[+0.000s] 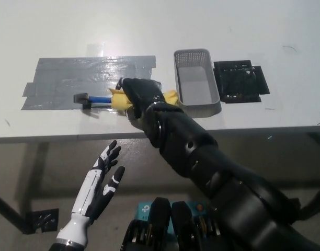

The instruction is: The robot picks the hammer placed on top of the gray container with right hand and places it on the grey area of the desk

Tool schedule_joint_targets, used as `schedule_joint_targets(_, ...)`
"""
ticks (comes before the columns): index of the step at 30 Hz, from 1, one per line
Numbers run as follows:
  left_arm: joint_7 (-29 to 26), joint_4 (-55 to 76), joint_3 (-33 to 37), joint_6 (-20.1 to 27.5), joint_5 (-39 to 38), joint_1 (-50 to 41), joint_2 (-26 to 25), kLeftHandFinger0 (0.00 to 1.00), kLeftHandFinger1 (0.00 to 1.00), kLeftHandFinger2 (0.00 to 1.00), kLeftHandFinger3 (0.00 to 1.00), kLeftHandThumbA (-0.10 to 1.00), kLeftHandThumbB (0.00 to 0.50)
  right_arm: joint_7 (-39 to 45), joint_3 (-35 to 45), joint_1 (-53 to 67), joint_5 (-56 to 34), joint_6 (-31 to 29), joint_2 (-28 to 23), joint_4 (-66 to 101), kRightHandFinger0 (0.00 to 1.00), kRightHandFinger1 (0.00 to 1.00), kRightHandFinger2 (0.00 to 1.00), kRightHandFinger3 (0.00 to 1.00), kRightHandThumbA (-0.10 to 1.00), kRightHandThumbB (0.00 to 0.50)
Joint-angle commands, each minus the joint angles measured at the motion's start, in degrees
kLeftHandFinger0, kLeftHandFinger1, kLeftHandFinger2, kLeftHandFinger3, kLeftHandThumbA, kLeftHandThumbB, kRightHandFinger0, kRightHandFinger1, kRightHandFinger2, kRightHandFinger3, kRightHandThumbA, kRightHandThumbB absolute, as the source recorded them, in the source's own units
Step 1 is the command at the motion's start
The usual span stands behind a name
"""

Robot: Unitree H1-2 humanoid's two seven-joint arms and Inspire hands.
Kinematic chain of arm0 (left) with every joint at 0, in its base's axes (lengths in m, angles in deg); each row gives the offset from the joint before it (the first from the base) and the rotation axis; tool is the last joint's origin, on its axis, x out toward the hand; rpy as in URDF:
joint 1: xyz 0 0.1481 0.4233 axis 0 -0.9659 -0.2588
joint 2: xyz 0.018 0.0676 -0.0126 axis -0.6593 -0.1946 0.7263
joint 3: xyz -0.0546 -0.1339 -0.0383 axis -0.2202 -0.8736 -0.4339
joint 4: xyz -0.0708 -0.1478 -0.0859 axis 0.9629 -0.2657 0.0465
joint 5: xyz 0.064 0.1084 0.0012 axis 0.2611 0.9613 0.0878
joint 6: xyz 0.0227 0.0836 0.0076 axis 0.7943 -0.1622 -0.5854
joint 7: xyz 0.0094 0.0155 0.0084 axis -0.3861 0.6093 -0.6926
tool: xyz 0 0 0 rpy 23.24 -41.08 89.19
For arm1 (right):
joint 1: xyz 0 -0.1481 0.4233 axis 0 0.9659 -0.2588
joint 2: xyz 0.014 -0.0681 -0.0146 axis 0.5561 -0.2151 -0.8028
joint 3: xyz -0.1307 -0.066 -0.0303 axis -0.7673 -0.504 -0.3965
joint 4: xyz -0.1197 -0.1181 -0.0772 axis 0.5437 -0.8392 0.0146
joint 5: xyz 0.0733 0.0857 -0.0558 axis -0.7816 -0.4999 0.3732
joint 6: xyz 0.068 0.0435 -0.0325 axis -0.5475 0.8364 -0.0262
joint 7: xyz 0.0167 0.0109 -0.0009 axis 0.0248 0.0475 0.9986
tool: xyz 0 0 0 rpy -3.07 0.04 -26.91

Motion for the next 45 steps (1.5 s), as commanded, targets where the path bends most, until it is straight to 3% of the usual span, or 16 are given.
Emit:
schedule_joint_targets(1, 0.24, 1.88, 0.14, 0.60, 0.85, 1.21, -0.29, 1.00, 1.00, 1.00, 1.00, 0.85, 0.075, 4.20, 0.78, -3.98, -2.37, -0.90, -0.97, 0.63, 1.00, 1.00, 1.00, 1.00, 0.71, 0.500)
schedule_joint_targets(2, 0.33, 2.11, 0.13, 0.39, 0.83, 1.20, -0.35, 1.00, 1.00, 1.00, 1.00, 0.84, 0.069, 4.99, 1.14, -4.18, -2.91, -1.27, -1.17, 0.83, 1.00, 1.00, 1.00, 1.00, 0.75, 0.500)
schedule_joint_targets(9, 0.38, 1.84, 0.31, 0.42, 1.52, 1.70, -0.49, 1.00, 1.00, 1.00, 1.00, 0.87, 0.095, 11.04, 5.87, -6.90, -7.83, -1.75, -2.43, 2.38, 1.00, 1.00, 1.00, 1.00, 0.78, 0.500)
schedule_joint_targets(14, 0.54, 1.77, 0.30, 0.02, 1.74, 2.12, -0.61, 1.00, 1.00, 1.00, 1.00, 0.89, 0.117, 17.15, 15.92, -9.57, -16.92, -5.29, -3.98, 4.24, 1.00, 1.00, 1.00, 1.00, 0.82, 0.500)
schedule_joint_targets(18, 0.92, 2.01, 0.29, -0.42, 1.74, 2.25, -0.78, 1.00, 1.00, 1.00, 1.00, 0.90, 0.118, 20.95, 21.09, -13.38, -20.59, -1.94, -4.37, 6.48, 1.00, 1.00, 1.00, 1.00, 0.84, 0.500)
schedule_joint_targets(19, 0.97, 1.87, 0.22, -0.31, 1.44, 2.30, -0.66, 1.00, 1.00, 1.00, 1.00, 0.89, 0.107, 25.69, 28.19, -14.38, -28.22, 0.14, -4.16, 6.77, 1.00, 1.00, 1.00, 1.00, 0.64, 0.500)
schedule_joint_targets(24, 0.86, 1.84, 0.21, -0.13, 1.61, 2.08, -0.45, 1.00, 1.00, 1.00, 1.00, 0.88, 0.114, 29.56, 34.24, -16.94, -32.61, 4.13, -4.07, 9.48, 1.00, 1.00, 1.00, 1.00, 0.68, 0.500)
schedule_joint_targets(26, 0.90, 1.57, 0.36, 0.33, 1.48, 2.02, -0.33, 1.00, 1.00, 1.00, 1.00, 0.87, 0.112, 29.65, 37.37, -17.50, -35.30, 6.95, -3.79, 11.20, 1.00, 1.00, 1.00, 1.00, 0.64, 0.500)
schedule_joint_targets(28, 0.84, 1.86, 0.45, -0.25, 1.96, 2.13, -0.33, 1.00, 1.00, 1.00, 1.00, 0.87, 0.109, 28.32, 38.99, -17.56, -36.15, 4.72, -3.80, 12.15, 1.00, 1.00, 1.00, 1.00, 0.73, 0.500)
schedule_joint_targets(30, 0.61, 1.90, 0.47, -0.36, 2.42, 2.58, -0.23, 1.00, 1.00, 1.00, 1.00, 0.87, 0.104, 27.52, 39.38, -16.99, -35.94, 2.71, -4.24, 14.68, 1.00, 1.00, 1.00, 1.00, 0.94, 0.462)
schedule_joint_targets(31, 0.60, 1.97, 0.42, -0.45, 2.59, 2.94, -0.32, 1.00, 1.00, 1.00, 1.00, 0.87, 0.102, 27.09, 39.44, -16.71, -35.87, 2.28, -4.56, 16.34, 1.00, 1.00, 1.00, 1.00, 1.00, 0.463)
schedule_joint_targets(33, 0.52, 1.47, 0.28, 0.15, 2.78, 3.79, -0.60, 1.00, 1.00, 1.00, 1.00, 0.89, 0.101, 25.78, 36.43, -14.36, -32.70, 1.18, -6.15, 23.60, 1.00, 1.00, 1.00, 1.00, 1.00, 0.418)
schedule_joint_targets(36, 0.42, 0.15, -0.67, 0.47, 1.61, 6.11, -0.73, 1.00, 1.00, 1.00, 1.00, 0.89, 0.109, 27.27, 32.48, -10.46, -29.14, 0.54, -10.81, 35.98, 1.00, 1.00, 1.00, 1.00, 1.00, 0.460)
schedule_joint_targets(39, 0.13, -0.75, -1.23, 0.49, 1.18, 7.47, -0.64, 1.00, 1.00, 1.00, 1.00, 0.92, 0.105, 29.80, 31.49, -3.65, -29.35, 3.58, -15.46, 52.81, 1.00, 1.00, 1.00, 1.00, 1.00, 0.433)
schedule_joint_targets(43, -0.36, -1.77, -2.18, 1.19, 0.23, 8.43, -0.62, 1.00, 1.00, 1.00, 1.00, 0.95, 0.092, 31.44, 32.39, 4.10, -30.54, 9.29, -19.49, 70.56, 1.00, 1.00, 1.00, 1.00, 1.00, 0.438)
schedule_joint_targets(45, -0.73, -2.03, -2.60, 1.12, -0.06, 8.28, -0.48, 1.00, 1.00, 1.00, 1.00, 0.96, 0.093, 33.41, 33.73, 9.84, -33.48, 11.05, -22.01, 80.36, 1.00, 1.00, 1.00, 1.00, 1.00, 0.385)
